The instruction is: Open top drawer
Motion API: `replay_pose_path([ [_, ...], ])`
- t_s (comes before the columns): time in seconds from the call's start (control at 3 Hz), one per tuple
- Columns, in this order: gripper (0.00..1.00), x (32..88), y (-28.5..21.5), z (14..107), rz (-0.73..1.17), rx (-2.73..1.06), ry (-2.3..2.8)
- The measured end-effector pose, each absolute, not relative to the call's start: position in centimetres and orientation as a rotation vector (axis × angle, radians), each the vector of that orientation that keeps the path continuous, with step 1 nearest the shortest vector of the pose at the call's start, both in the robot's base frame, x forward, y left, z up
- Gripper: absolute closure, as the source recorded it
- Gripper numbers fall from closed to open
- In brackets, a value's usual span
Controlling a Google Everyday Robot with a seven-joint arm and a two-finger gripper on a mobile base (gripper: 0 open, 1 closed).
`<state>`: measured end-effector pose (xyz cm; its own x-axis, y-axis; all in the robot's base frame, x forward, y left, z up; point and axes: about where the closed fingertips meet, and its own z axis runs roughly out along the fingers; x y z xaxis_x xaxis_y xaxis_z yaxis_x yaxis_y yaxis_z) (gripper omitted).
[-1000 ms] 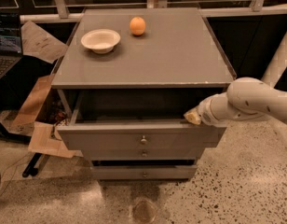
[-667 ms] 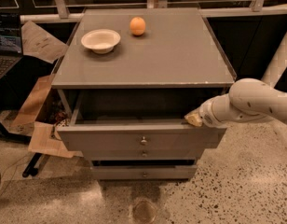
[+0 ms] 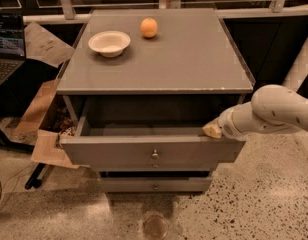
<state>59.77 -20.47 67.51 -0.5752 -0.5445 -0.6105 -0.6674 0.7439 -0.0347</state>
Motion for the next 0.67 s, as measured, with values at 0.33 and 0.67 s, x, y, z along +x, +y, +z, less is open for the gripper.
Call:
replay_pose_path([
  [0.33,1.00,57.31,-21.46,67.47,0.285,-0.870,2.367],
  [0.67,1.00,57.31,-21.46,67.47,0.285,-0.870,2.367],
])
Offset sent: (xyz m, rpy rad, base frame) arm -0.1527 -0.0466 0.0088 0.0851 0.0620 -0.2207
